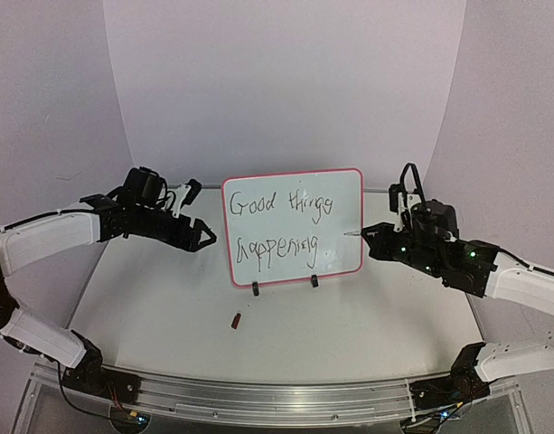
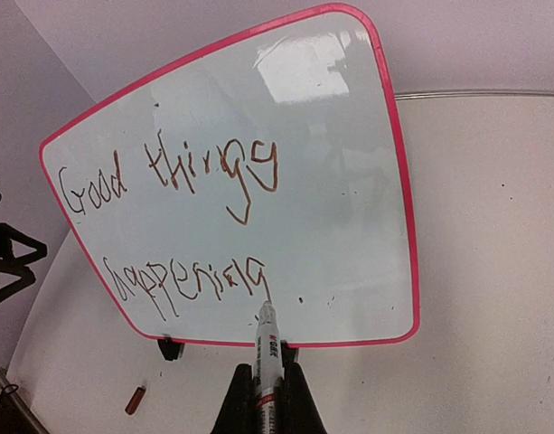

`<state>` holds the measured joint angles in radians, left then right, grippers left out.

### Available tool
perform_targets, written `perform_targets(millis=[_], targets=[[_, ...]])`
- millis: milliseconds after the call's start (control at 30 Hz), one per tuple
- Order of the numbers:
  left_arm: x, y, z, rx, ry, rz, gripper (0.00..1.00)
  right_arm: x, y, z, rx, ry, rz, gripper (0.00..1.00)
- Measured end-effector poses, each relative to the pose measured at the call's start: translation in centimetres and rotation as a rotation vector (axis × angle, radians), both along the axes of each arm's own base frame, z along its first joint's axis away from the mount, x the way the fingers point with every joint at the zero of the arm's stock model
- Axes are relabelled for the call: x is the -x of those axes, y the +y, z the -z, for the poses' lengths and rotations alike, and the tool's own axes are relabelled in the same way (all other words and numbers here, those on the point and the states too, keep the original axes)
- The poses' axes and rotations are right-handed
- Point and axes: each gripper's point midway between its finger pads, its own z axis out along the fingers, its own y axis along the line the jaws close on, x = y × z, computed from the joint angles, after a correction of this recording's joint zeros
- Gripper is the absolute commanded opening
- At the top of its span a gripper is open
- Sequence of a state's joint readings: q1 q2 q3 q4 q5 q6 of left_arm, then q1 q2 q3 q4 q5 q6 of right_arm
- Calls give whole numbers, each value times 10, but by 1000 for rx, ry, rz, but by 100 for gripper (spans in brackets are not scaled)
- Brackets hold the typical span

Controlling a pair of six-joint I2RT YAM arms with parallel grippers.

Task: Write a sentence on the whiteboard
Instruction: Pick up the pen cap from the center of the board.

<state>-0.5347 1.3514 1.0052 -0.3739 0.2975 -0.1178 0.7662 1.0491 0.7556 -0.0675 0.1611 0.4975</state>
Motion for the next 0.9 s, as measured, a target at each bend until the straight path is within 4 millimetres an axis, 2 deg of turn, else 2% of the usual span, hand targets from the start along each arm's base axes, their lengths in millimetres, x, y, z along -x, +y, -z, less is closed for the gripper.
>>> perform_targets(millis=[100, 300, 467, 567, 667, 767, 900], targets=[[25, 0, 9, 8, 56, -76, 77, 3, 2, 3, 5, 17, -17, 0], [68, -13, 46, -62, 198, -163, 70, 6, 3, 9, 8, 49, -30, 0], [101, -46, 87, -194, 272, -135, 57, 8, 4, 14, 1, 73, -33, 0], [116, -60, 114, -274, 303, -110, 54, 8, 5, 14, -8, 77, -32, 0], [123, -62, 134, -323, 332, -111, 46, 9, 4, 11, -25, 78, -26, 0], [124, -62, 146, -341, 354, -130, 35, 12, 1, 8, -43, 73, -22, 0], [121, -66, 153, -339, 357, -130, 31, 13, 0, 6, -60, 72, -16, 0]])
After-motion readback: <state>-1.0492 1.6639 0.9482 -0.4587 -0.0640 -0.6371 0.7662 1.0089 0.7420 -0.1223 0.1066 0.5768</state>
